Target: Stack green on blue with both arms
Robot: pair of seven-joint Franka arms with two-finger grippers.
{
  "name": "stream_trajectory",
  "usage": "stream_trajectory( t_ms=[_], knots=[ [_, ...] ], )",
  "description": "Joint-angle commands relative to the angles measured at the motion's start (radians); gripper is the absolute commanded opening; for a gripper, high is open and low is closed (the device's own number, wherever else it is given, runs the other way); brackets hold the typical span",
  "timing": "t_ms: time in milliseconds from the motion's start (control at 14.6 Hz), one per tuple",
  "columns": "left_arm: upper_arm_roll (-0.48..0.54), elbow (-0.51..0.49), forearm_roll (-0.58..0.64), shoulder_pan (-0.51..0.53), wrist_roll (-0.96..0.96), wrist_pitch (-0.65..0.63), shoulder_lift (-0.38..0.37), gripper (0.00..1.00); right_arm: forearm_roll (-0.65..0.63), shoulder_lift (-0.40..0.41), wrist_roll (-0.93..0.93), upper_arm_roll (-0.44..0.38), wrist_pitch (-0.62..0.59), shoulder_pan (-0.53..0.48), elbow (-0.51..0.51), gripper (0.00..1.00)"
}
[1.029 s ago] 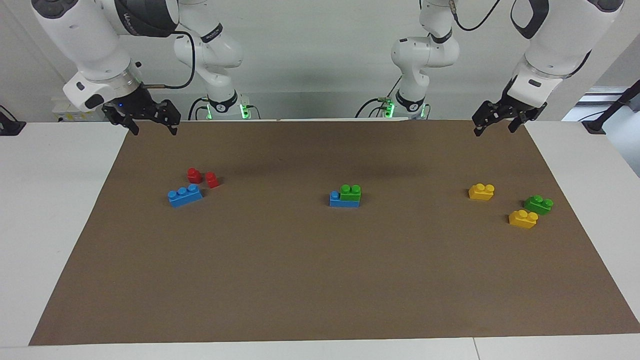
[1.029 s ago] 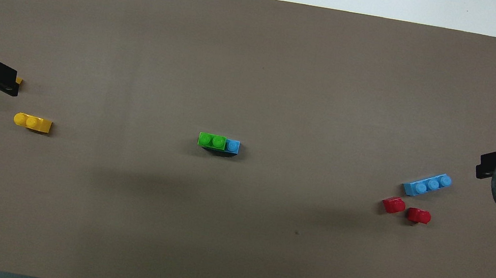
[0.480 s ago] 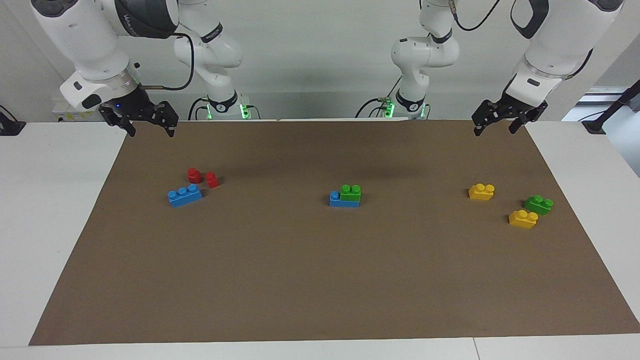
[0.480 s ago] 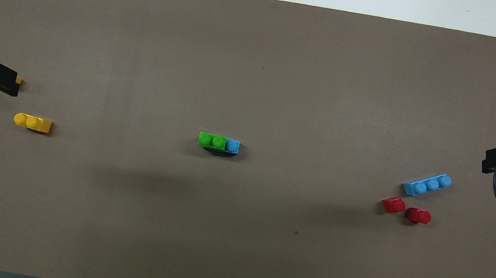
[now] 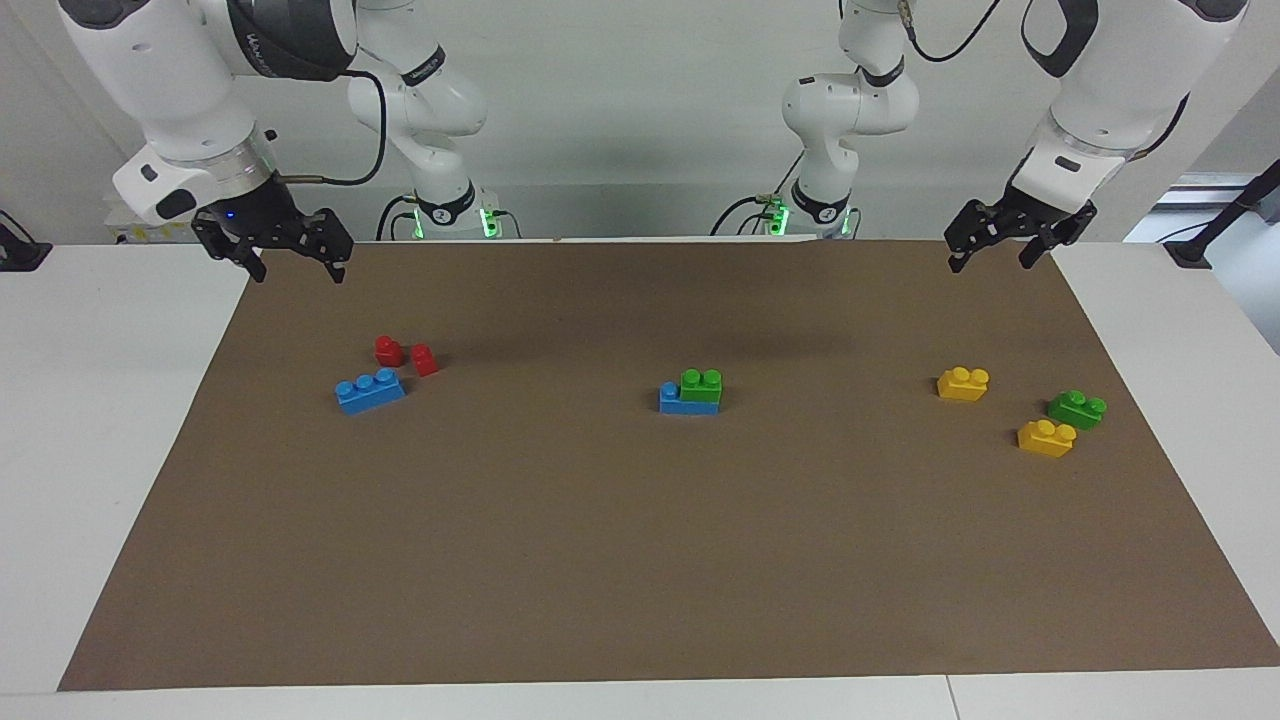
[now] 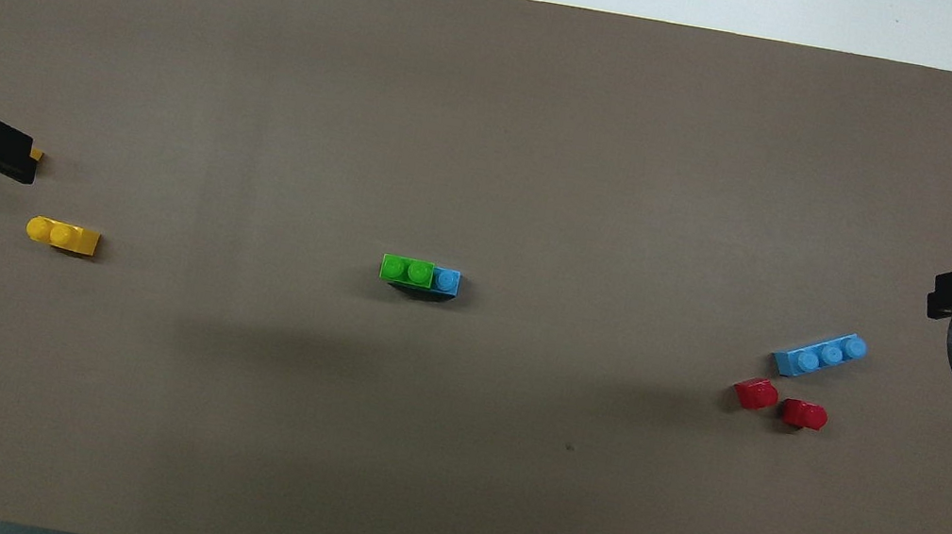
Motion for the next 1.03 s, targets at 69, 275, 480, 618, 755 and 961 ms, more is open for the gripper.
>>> stream_trajectory(
  t_ms=[69, 275, 480, 618, 755, 961],
  knots=[
    [0.005, 0.007, -0.018, 0.001, 0.02, 0.007, 0.004, 1.0, 0.002, 0.016, 0.008, 0.012, 0.003, -0.011, 0.022, 1.0],
    [0.005, 0.008, -0.018, 0.001, 0.02, 0.007, 0.004, 1.0, 0.022, 0.016, 0.037, 0.012, -0.001, -0.012, 0.02, 1.0],
    [0.005, 0.008, -0.018, 0.001, 0.02, 0.007, 0.004, 1.0, 0.024, 0.016, 0.037, 0.012, -0.005, -0.012, 0.02, 1.0],
    [0.005, 0.008, -0.018, 0.001, 0.02, 0.007, 0.004, 1.0, 0.024, 0.014, 0.037, 0.012, -0.008, -0.012, 0.02, 1.0],
    [0.005, 0.007, -0.018, 0.003, 0.022, 0.008, 0.004, 1.0, 0.024, 0.014, 0.042, 0.012, -0.01, -0.012, 0.02, 1.0],
    [0.005, 0.007, -0.019, 0.003, 0.022, 0.008, 0.004, 1.0, 0.022, 0.014, 0.042, 0.012, -0.01, -0.012, 0.02, 1.0]
  ],
)
